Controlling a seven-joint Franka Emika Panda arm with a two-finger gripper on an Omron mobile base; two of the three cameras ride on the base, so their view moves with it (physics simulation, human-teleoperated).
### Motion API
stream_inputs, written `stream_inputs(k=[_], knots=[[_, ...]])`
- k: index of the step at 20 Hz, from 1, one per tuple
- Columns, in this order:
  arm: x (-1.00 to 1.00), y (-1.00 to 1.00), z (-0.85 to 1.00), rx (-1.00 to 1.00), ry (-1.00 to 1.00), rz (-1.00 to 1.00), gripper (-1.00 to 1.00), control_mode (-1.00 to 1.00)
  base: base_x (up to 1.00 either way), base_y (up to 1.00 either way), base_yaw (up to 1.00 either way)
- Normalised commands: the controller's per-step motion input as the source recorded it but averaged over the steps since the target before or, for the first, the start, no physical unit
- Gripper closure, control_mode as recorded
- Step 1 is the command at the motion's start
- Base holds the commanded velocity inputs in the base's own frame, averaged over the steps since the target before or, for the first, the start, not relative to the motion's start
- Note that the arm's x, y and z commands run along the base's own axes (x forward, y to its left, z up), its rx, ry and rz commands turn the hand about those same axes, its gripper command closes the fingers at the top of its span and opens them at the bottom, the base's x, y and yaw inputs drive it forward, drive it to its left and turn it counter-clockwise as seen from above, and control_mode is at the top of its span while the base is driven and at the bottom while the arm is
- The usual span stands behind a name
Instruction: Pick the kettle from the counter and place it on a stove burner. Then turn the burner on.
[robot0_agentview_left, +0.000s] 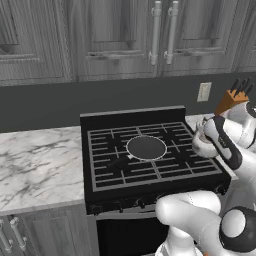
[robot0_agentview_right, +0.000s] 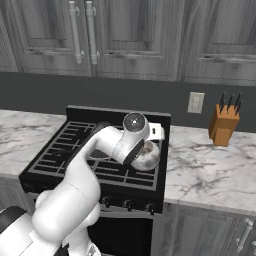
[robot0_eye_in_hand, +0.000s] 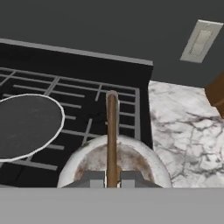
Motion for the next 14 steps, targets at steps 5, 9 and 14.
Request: stream_inputs(k=[5, 9, 14], knots=[[0.13, 0.63, 0.0, -0.02, 0.0, 0.0, 1.0, -1.0, 0.0, 0.0, 0.0], [0.13, 0.54, 0.0, 0.0, 0.02, 0.0, 1.0, -1.0, 0.0, 0.0, 0.0], [0.09, 0.37, 0.01, 0.0, -0.01, 0.0, 1.0, -1.0, 0.0, 0.0, 0.0]])
